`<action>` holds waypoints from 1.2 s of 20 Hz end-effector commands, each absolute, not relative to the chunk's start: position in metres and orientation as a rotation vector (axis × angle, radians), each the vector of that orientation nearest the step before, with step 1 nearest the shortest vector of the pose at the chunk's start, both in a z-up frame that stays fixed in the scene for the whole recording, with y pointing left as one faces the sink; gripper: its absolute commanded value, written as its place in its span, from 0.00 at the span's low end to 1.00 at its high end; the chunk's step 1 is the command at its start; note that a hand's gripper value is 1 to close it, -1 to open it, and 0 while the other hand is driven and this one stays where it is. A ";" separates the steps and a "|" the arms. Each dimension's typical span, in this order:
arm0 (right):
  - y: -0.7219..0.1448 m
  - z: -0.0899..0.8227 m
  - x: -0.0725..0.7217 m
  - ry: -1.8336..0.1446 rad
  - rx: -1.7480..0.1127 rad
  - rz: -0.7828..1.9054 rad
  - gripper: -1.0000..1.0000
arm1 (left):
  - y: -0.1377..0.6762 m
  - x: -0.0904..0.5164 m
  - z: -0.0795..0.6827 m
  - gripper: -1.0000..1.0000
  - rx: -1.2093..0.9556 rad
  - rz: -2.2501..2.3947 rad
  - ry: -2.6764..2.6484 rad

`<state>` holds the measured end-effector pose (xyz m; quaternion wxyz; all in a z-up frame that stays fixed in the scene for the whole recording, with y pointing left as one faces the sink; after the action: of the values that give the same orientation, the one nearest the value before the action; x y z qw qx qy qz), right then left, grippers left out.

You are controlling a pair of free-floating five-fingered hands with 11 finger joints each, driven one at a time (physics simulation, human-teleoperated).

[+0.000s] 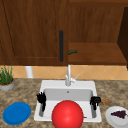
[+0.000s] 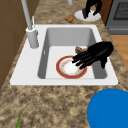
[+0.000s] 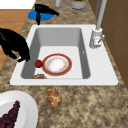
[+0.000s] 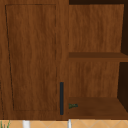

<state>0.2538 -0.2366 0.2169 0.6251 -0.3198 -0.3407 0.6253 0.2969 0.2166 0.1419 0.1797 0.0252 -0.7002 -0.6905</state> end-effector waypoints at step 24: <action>-0.237 0.217 0.254 -0.782 -0.734 1.435 0.50 | 0.255 0.262 0.190 0.00 -0.259 -1.927 -1.892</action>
<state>0.2538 -0.2366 0.2169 0.6251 -0.3198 -0.3407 0.6253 0.2629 0.2463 0.1901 0.1977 -0.0329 -0.6967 -0.6888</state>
